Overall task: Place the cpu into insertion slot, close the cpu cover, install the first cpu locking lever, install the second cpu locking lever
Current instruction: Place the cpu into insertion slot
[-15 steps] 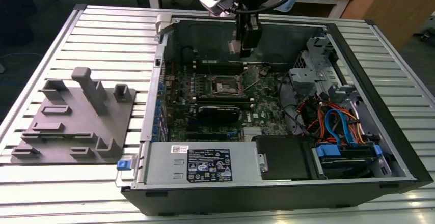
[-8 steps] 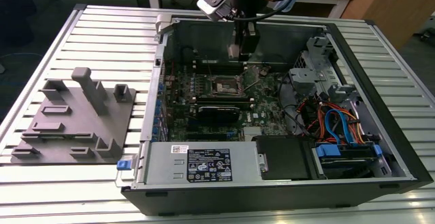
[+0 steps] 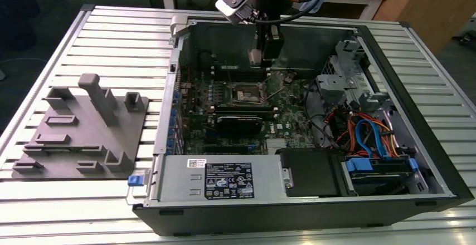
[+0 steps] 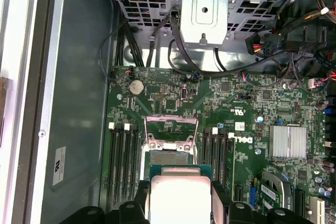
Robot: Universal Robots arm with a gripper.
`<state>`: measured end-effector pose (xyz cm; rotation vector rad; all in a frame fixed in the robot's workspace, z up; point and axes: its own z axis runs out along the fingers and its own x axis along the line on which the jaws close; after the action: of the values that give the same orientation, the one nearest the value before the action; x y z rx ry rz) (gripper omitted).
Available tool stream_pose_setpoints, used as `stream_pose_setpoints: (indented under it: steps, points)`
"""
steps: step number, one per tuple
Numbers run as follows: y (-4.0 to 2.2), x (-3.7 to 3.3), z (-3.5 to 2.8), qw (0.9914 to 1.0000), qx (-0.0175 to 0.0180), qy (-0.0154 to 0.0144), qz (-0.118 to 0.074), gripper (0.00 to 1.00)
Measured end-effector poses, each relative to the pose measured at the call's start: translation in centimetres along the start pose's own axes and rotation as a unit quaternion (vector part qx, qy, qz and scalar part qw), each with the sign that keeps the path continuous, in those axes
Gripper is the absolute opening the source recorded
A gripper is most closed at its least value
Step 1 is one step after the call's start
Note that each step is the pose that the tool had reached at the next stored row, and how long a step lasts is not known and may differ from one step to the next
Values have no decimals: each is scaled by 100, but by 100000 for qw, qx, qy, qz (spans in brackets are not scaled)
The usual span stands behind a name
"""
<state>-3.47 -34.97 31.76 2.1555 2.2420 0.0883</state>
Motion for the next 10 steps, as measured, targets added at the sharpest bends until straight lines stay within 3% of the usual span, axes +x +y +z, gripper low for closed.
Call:
stream_pose_setpoints:
  steps: [5, 10]
  points:
    - [0, 0, 2, 100000, 4, 4, 2, 54]
    - [-7, -1, 53, 100000, 5, 6, -1, 54]
